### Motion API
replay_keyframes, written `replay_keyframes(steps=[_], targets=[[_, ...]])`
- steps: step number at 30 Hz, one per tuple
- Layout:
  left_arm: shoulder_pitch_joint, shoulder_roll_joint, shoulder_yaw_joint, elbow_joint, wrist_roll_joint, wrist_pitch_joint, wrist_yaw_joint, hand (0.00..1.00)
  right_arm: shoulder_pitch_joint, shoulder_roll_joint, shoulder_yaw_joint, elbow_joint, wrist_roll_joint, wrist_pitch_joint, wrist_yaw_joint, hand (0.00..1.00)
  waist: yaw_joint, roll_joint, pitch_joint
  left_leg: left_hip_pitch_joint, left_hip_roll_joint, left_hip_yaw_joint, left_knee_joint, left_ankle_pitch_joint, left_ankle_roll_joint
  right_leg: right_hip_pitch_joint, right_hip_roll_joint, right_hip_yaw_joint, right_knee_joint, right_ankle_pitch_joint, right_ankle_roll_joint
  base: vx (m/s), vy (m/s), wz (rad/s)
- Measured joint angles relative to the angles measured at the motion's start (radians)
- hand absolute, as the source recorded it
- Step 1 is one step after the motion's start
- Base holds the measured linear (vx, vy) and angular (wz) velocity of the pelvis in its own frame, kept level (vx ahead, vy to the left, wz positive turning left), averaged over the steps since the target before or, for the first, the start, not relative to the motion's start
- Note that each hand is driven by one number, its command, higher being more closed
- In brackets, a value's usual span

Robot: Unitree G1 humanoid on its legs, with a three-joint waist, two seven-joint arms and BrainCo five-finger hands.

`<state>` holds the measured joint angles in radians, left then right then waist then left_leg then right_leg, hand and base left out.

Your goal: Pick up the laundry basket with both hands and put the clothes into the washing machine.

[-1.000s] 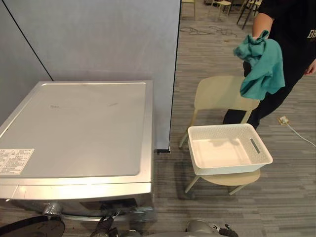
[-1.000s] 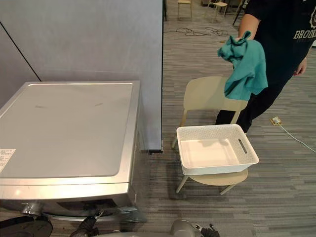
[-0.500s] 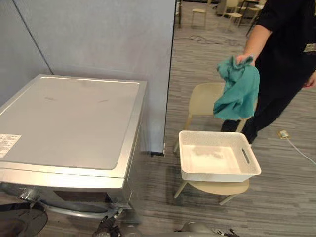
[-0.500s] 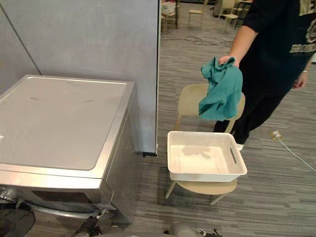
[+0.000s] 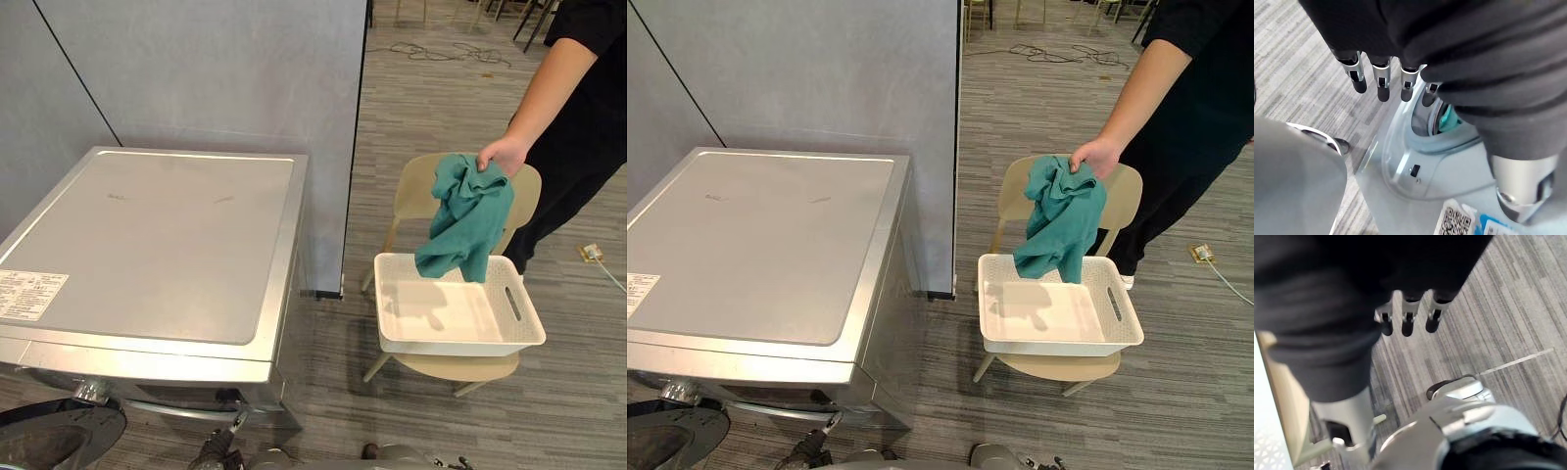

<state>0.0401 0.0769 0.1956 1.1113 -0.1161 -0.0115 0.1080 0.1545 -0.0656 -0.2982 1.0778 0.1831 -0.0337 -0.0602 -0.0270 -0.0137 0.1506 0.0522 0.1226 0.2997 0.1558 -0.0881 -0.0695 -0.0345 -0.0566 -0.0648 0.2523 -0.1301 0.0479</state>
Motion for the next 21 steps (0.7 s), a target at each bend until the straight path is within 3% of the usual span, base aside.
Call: replay_keyframes(steps=[5,7,8,9,10,12,13,14,15,17,18,19,20,21], targets=[[-0.002,0.002,-0.029,0.0,-0.003,0.0,0.001,0.0,-0.012,-0.004,0.004,0.0,-0.007,0.0,-0.001,0.0,-0.015,0.007,0.012,0.034,-0.026,0.009,-0.02,0.007,0.011,-0.069,-0.053,0.009,0.171,-0.033,0.051,-0.04,0.021,-0.11],[-0.002,0.001,-0.028,0.0,-0.012,-0.002,0.0,0.0,-0.01,-0.005,-0.001,0.001,-0.007,0.0,-0.002,0.0,-0.015,0.018,0.019,0.052,-0.022,0.002,-0.032,0.015,0.022,-0.08,-0.061,0.02,0.241,-0.04,0.053,-0.08,-0.024,0.26],[-0.001,-0.005,-0.029,0.0,-0.022,-0.003,-0.002,0.0,-0.008,-0.004,-0.017,0.001,-0.007,0.002,0.0,0.0,-0.012,0.016,0.029,0.069,-0.024,-0.003,-0.034,0.019,0.022,-0.086,-0.09,0.026,0.315,-0.081,0.025,-0.08,-0.077,0.29],[0.0,-0.004,-0.028,-0.001,-0.03,-0.006,-0.003,0.0,-0.008,-0.005,-0.031,0.005,-0.007,0.006,0.0,0.0,-0.01,0.009,0.032,0.084,-0.026,-0.012,-0.033,0.021,0.018,-0.086,-0.127,0.029,0.354,-0.098,0.028,-0.17,-0.191,0.41],[0.013,0.003,-0.029,-0.001,-0.03,-0.011,-0.005,0.0,-0.005,-0.005,-0.047,0.009,-0.007,0.013,0.0,0.0,-0.01,0.002,0.028,0.09,-0.025,-0.038,-0.037,0.014,0.005,-0.07,-0.175,0.045,0.363,-0.1,0.03,-0.13,-0.188,0.35],[0.024,0.009,-0.027,-0.001,-0.035,-0.017,-0.017,0.0,-0.008,-0.005,-0.063,0.02,-0.006,0.018,0.0,0.0,-0.008,-0.009,0.021,0.094,-0.022,-0.08,-0.051,0.026,-0.035,-0.055,-0.224,0.088,0.341,-0.093,0.027,-0.08,-0.287,0.45],[0.03,0.019,-0.025,-0.003,-0.05,-0.02,-0.021,0.0,-0.001,-0.003,-0.071,0.038,-0.005,0.022,0.0,0.0,-0.008,-0.038,0.005,0.097,-0.021,-0.106,-0.073,0.045,-0.07,-0.04,-0.231,0.128,0.29,-0.048,0.033,-0.03,-0.38,0.4],[0.03,0.037,-0.023,-0.001,-0.051,-0.019,-0.021,0.0,0.002,0.002,-0.08,0.045,-0.005,0.025,0.001,0.0,-0.008,-0.052,-0.008,0.1,-0.01,-0.13,-0.097,0.06,-0.1,-0.011,-0.211,0.13,0.236,-0.094,0.1,0.02,-0.48,0.17],[0.037,0.027,-0.007,0.004,-0.051,-0.011,-0.022,0.0,-0.008,-0.001,-0.085,0.044,0.006,0.028,0.002,0.0,-0.009,-0.016,-0.014,0.099,0.033,-0.159,-0.106,0.08,-0.135,0.001,-0.165,0.1,0.18,-0.121,0.115,0.05,-0.314,-0.01],[0.056,0.006,0.017,0.004,-0.051,-0.005,-0.022,0.0,-0.015,-0.024,-0.083,0.037,0.007,0.03,0.002,0.0,-0.008,0.028,-0.016,0.093,0.093,-0.174,-0.107,0.079,-0.139,-0.007,-0.09,0.09,0.156,-0.116,0.097,0.04,-0.302,-0.32],[0.064,0.005,0.04,0.008,-0.051,0.001,-0.021,0.0,-0.018,-0.024,-0.074,0.037,0.006,0.033,0.002,0.0,-0.007,0.034,-0.017,0.091,0.144,-0.173,-0.101,0.062,-0.16,-0.027,-0.035,0.087,0.183,-0.126,0.072,0.02,-0.277,-0.45],[0.067,0.006,0.052,0.008,-0.051,0.004,-0.02,0.0,-0.018,-0.022,-0.068,0.037,0.006,0.033,0.002,0.0,-0.005,0.028,-0.021,0.086,0.164,-0.172,-0.091,0.054,-0.171,-0.045,-0.01,0.088,0.21,-0.134,0.056,-0.02,-0.377,-0.53],[0.069,0.015,0.074,0.008,-0.053,0.004,-0.018,0.0,-0.017,-0.021,-0.048,0.037,0.006,0.032,0.003,0.0,-0.002,0.024,-0.024,0.049,0.209,-0.166,-0.039,0.028,-0.179,-0.096,0.03,0.087,0.287,-0.161,0.013,-0.02,-0.332,-0.45],[0.069,0.015,0.086,0.009,-0.068,0.003,-0.016,0.0,-0.017,-0.022,-0.043,0.035,0.006,0.031,0.002,0.0,-0.002,0.007,-0.026,0.039,0.237,-0.159,-0.002,0.011,-0.163,-0.112,0.055,0.084,0.328,-0.182,-0.011,-0.01,-0.342,-0.37]])
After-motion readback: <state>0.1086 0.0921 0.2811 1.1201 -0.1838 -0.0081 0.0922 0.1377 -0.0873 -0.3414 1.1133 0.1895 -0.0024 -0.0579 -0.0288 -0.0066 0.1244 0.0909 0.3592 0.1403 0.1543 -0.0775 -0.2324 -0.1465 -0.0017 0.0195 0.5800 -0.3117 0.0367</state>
